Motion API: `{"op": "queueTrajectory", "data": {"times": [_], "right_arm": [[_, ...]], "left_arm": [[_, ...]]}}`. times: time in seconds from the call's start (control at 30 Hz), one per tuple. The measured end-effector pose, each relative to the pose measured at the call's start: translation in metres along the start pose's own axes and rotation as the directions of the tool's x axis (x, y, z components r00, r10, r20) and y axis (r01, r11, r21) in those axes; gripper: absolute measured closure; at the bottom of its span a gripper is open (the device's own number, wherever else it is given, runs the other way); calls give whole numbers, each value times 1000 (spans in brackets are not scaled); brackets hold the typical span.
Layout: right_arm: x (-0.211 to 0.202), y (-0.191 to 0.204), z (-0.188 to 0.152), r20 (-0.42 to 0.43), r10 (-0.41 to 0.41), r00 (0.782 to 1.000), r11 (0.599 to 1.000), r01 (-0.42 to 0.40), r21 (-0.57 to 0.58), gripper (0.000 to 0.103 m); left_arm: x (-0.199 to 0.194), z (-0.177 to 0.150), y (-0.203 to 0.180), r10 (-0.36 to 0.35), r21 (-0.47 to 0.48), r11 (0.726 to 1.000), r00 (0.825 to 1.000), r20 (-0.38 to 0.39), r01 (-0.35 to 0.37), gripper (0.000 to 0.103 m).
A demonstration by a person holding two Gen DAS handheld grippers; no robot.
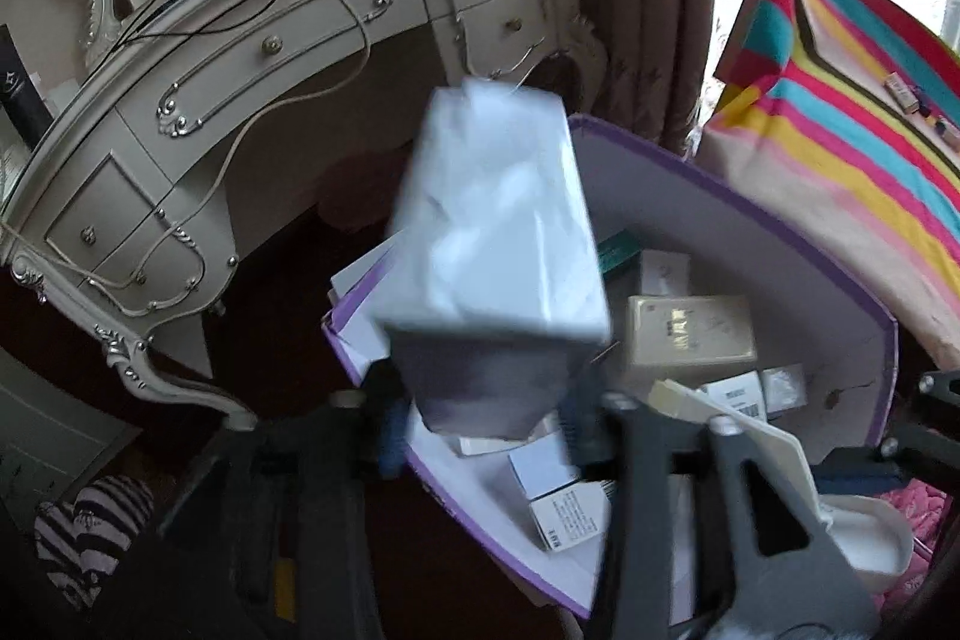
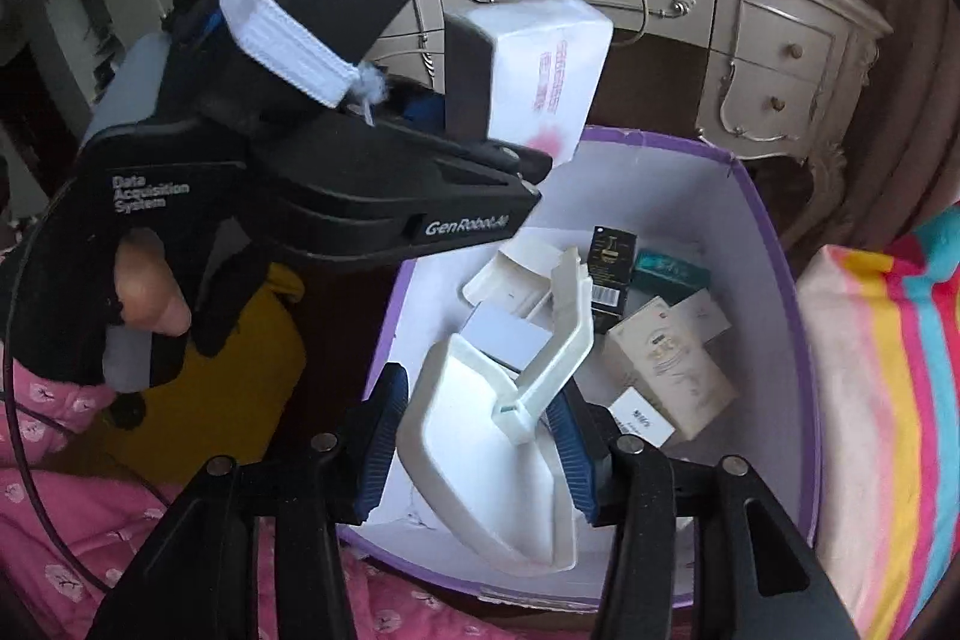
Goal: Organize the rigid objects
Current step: 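Open both grippers to drop the tray and silver box into the storage box, then swing both grippers back over the striped table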
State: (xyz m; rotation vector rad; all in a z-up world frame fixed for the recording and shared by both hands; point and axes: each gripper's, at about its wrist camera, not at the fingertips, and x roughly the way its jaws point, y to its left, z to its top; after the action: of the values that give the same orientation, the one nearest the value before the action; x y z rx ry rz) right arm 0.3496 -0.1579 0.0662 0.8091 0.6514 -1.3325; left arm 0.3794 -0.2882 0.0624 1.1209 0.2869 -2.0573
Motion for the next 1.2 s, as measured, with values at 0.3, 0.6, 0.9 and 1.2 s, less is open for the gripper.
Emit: {"op": "queueTrajectory", "data": {"times": [0.3, 0.6, 0.9, 1.2], "right_arm": [[-40, -61, -17, 128, -20, 992, 978, -7, 209, 39], [-109, -140, -83, 186, -200, 962, 893, 101, 438, 38], [-176, -234, -207, 115, -440, 890, 602, 198, 773, 38], [-241, -333, -290, -44, -632, 774, 333, 322, 886, 38]], "left_arm": [[-14, 14, -26, 11, 45, 999, 998, 55, -13, 16], [-23, 35, -115, -130, 204, 972, 990, 49, 117, 15], [-7, 71, -289, -460, 355, 817, 885, -71, 453, 11], [29, 105, -437, -526, 429, 765, 850, -13, 480, 11]]}}
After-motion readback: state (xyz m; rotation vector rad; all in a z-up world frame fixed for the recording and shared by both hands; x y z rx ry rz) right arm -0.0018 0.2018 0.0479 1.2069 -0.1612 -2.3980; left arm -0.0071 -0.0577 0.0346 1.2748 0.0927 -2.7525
